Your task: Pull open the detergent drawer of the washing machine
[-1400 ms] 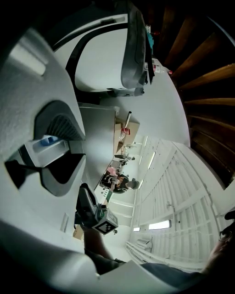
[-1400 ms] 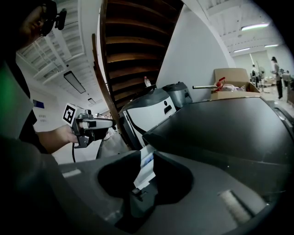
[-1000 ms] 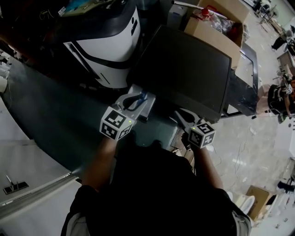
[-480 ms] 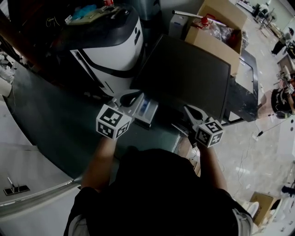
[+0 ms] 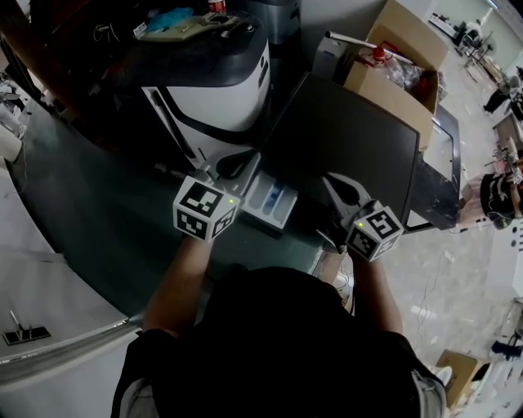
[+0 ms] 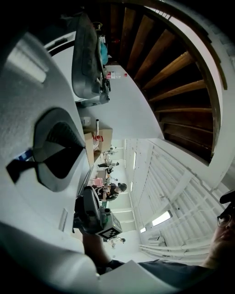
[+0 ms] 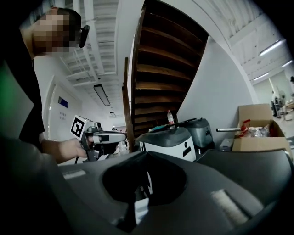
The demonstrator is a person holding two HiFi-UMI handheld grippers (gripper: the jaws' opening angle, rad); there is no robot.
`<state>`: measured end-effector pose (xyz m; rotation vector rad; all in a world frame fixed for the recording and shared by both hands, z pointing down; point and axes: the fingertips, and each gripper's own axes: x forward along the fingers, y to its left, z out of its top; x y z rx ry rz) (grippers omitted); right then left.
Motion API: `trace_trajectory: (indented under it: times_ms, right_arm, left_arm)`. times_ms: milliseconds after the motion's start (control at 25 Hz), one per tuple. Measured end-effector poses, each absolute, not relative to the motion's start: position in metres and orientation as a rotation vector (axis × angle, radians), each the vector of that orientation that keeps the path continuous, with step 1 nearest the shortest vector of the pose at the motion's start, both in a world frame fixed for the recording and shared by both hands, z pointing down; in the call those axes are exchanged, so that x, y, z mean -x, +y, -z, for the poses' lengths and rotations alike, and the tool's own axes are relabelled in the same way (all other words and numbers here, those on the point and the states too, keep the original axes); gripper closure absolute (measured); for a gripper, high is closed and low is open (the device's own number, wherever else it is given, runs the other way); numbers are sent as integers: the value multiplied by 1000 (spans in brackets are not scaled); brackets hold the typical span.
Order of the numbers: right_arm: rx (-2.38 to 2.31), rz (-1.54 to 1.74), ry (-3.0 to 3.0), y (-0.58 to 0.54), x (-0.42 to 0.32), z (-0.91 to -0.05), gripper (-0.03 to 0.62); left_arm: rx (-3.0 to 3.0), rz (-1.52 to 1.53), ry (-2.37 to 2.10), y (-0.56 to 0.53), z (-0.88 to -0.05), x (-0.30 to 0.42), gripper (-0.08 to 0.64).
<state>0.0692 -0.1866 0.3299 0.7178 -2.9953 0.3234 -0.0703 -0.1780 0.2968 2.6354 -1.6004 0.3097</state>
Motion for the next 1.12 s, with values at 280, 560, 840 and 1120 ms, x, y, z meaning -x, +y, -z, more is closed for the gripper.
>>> trace_trajectory:
  times_ms: [280,560,840,1120]
  right_arm:
    - [-691,-315,-2998,-172,-39,-332,591]
    - [-731,-329,-2948,-173,-45,-347,591]
    - [-729,-329,-2955,-174,-49,-348,591]
    - [-722,-333,-2953,-174,-49,-351,591]
  left_arm:
    - [-2552,-264,-1647,-174,-313,94,549]
    - [-2533,-282,-1648,-170,-320,96,549]
    - [-2523,-304,-1644,-167,-326,93,549]
    - [-2525,-323,-1638,-165,-328,89,549]
